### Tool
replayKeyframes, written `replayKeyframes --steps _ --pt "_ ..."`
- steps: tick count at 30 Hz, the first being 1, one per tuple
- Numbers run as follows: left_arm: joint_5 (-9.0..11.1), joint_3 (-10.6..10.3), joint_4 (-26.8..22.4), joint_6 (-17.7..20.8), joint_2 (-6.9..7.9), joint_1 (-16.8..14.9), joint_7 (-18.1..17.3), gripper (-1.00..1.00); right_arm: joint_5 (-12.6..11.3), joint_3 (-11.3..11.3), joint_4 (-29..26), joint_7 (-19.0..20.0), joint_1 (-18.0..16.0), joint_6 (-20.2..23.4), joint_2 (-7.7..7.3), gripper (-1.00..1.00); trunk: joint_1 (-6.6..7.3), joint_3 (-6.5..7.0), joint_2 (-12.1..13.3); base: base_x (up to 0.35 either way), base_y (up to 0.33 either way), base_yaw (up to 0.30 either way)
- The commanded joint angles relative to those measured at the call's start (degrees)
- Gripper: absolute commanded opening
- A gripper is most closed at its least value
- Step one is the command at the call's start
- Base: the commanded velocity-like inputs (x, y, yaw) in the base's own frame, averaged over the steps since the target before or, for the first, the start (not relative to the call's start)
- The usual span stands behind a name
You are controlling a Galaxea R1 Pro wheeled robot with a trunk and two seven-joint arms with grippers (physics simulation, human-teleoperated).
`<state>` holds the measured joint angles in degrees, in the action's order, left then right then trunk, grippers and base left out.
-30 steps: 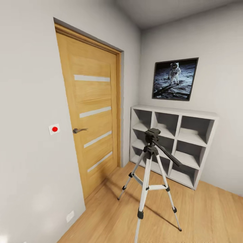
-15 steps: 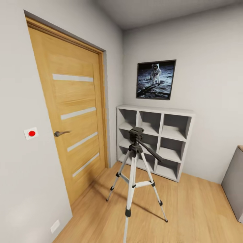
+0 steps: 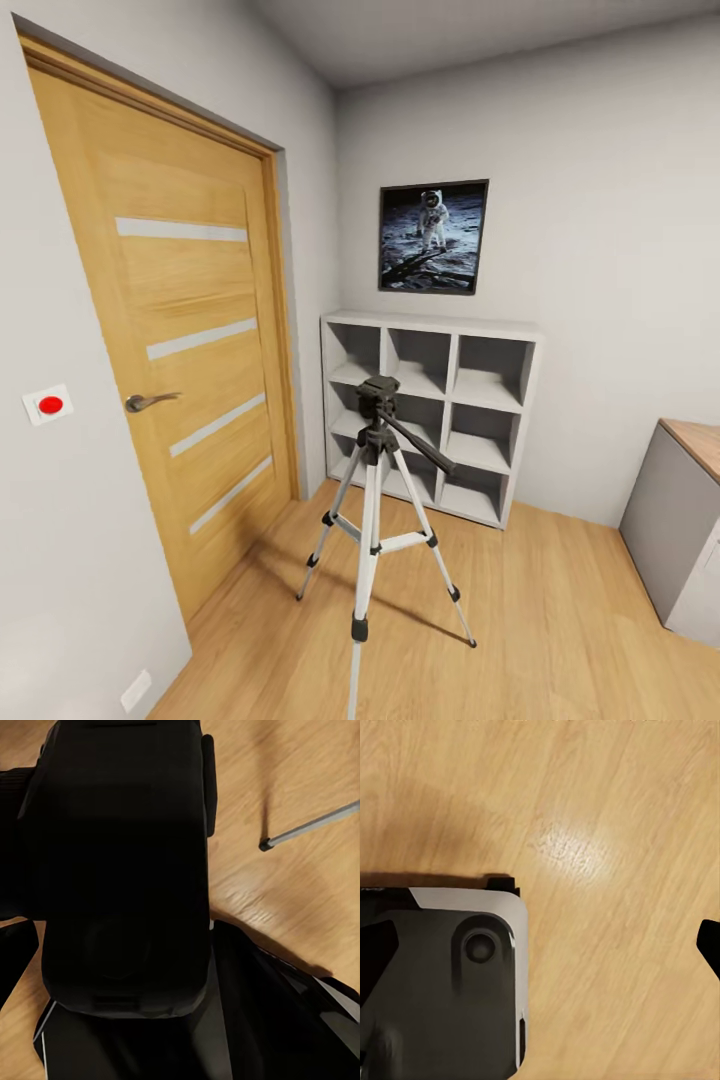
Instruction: Attach the digital camera to the camera tripod in the bedroom.
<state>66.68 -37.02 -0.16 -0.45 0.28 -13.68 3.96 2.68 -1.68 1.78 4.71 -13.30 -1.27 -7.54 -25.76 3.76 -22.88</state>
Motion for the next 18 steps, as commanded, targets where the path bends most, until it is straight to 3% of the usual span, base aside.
replayKeyframes --steps 1,18 --pt "0.3 -0.5 0.0 0.0 0.01 0.0 0.1 -1.00 0.3 -0.2 0.2 0.2 -0.1 -0.2 -0.04 1.00 -0.02 -0.02 0.0 0.000 0.000 -0.016" --pt "0.3 -0.5 0.0 -0.1 -0.02 0.0 0.1 -1.00 0.7 0.0 0.2 0.1 -0.1 -0.4 -0.19 1.00 -0.02 -0.02 0.0 0.000 0.000 -0.003"
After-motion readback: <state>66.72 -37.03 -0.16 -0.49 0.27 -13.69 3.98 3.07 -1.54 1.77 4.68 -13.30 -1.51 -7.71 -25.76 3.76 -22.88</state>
